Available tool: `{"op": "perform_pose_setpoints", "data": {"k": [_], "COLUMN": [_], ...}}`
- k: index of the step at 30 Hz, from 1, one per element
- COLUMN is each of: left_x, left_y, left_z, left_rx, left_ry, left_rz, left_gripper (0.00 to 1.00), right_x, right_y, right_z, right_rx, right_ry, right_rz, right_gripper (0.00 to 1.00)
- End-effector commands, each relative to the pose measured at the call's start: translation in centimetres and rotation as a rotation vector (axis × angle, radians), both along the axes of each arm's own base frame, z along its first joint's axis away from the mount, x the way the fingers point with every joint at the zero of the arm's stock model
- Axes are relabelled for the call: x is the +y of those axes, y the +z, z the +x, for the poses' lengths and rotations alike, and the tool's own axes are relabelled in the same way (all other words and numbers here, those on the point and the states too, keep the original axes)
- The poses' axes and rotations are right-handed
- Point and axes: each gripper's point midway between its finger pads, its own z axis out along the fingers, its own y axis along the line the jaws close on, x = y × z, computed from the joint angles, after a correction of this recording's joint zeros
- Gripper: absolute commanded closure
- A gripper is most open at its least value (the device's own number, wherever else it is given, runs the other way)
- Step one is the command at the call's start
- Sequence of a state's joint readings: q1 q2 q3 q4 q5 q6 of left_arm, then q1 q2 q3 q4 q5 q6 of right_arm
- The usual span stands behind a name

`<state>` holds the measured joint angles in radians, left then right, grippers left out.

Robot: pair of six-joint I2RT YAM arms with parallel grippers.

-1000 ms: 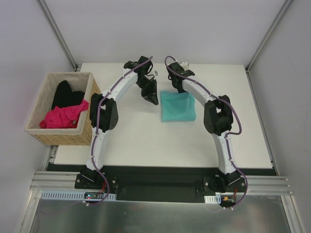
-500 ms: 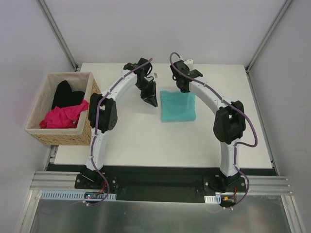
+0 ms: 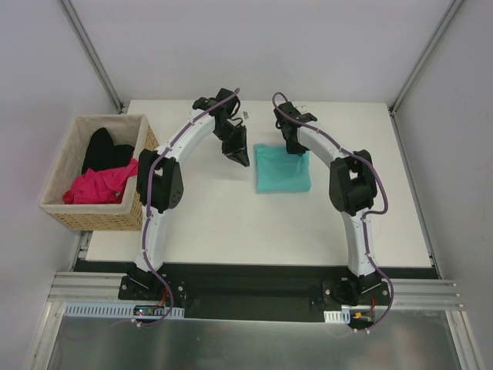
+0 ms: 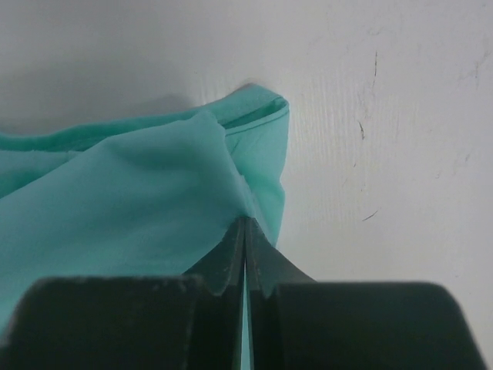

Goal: Fold and stack the t-shirts
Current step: Smooth out wrinkles on the folded tshirt

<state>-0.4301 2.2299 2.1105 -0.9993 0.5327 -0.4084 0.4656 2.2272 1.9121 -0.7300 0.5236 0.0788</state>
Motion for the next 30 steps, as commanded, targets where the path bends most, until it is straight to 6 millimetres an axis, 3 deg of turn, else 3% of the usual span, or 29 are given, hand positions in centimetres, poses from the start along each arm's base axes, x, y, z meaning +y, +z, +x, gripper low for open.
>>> {"op": "perform_pose_setpoints", "data": {"k": [1, 4, 6, 9, 13, 18, 23, 30], "left_x": [0.9, 1.1, 1.1, 0.8, 0.7, 0.8, 1.2, 2.1], "left_y": [4.2, 4.8, 4.9, 5.0, 5.1, 5.2, 5.5, 6.8], "left_z": [0.0, 0.1, 0.2, 0.2, 0.4, 0.3, -0.1, -0.1], "left_rx": [-0.086, -0.100, -0.102, -0.099, -0.102, -0.109, -0.129, -0.187], "left_ry": [0.034, 0.041, 0.044, 0.039, 0.037, 0.032, 0.032, 0.050], "left_rz": [-0.017, -0.021, -0.024, -0.037, -0.045, -0.044, -0.034, -0.008], "left_gripper": [0.88, 0.88, 0.88, 0.88, 0.88, 0.89, 0.89, 0.89], "right_x": [-0.7, -1.6, -2.3, -2.9, -2.2, 0.2, 3.0, 5.7], "right_y": [0.8, 0.8, 2.0, 4.7, 8.1, 9.8, 9.1, 6.4], "right_z": [2.2, 3.0, 3.6, 4.2, 3.7, 2.1, 0.7, 0.5], "right_rx": [-0.028, -0.031, -0.057, -0.110, -0.166, -0.185, -0.156, -0.095], "right_ry": [-0.051, -0.068, -0.074, -0.081, -0.059, -0.008, 0.041, 0.094], "right_rz": [0.090, 0.094, 0.096, 0.116, 0.173, 0.187, 0.204, 0.267], "right_gripper": [1.00, 0.93, 0.82, 0.76, 0.75, 0.82, 1.00, 1.00]}}
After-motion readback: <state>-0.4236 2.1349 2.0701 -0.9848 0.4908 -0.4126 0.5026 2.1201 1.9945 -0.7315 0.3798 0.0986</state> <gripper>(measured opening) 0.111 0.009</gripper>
